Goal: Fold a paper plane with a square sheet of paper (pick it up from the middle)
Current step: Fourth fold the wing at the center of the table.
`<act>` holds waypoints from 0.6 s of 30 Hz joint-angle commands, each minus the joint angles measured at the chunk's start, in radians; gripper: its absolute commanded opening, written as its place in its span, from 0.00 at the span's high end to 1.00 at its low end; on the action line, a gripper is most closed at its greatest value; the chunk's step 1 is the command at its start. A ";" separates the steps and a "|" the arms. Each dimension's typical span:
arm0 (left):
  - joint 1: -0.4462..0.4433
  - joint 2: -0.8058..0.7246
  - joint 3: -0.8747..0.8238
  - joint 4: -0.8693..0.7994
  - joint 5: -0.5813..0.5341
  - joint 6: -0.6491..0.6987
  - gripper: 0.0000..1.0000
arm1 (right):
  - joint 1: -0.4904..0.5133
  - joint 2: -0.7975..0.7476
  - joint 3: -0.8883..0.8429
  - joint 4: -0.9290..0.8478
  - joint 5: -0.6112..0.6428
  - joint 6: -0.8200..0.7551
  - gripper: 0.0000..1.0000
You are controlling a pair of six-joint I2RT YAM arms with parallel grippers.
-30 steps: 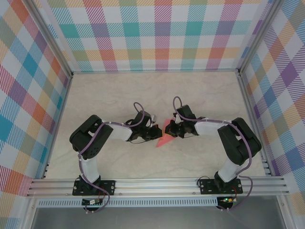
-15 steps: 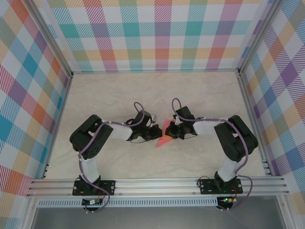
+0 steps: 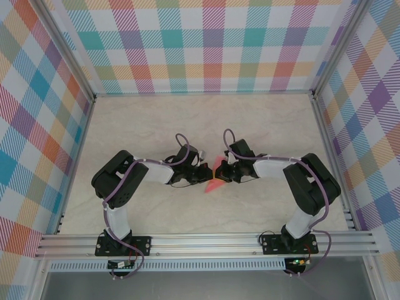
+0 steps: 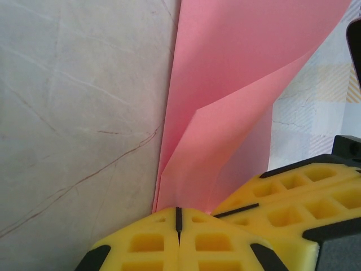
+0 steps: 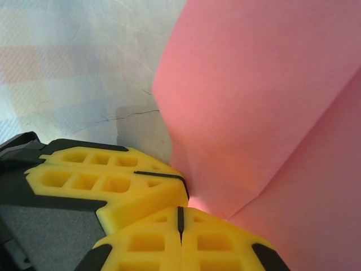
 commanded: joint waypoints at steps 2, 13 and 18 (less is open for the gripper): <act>0.008 0.103 -0.038 -0.175 -0.124 0.026 1.00 | 0.005 0.052 0.018 -0.024 -0.029 -0.029 0.99; 0.009 0.097 -0.040 -0.190 -0.126 0.034 1.00 | -0.007 -0.010 0.032 -0.057 0.038 -0.043 0.99; 0.010 0.098 -0.038 -0.197 -0.124 0.041 1.00 | -0.019 0.031 0.068 -0.038 0.024 -0.054 0.99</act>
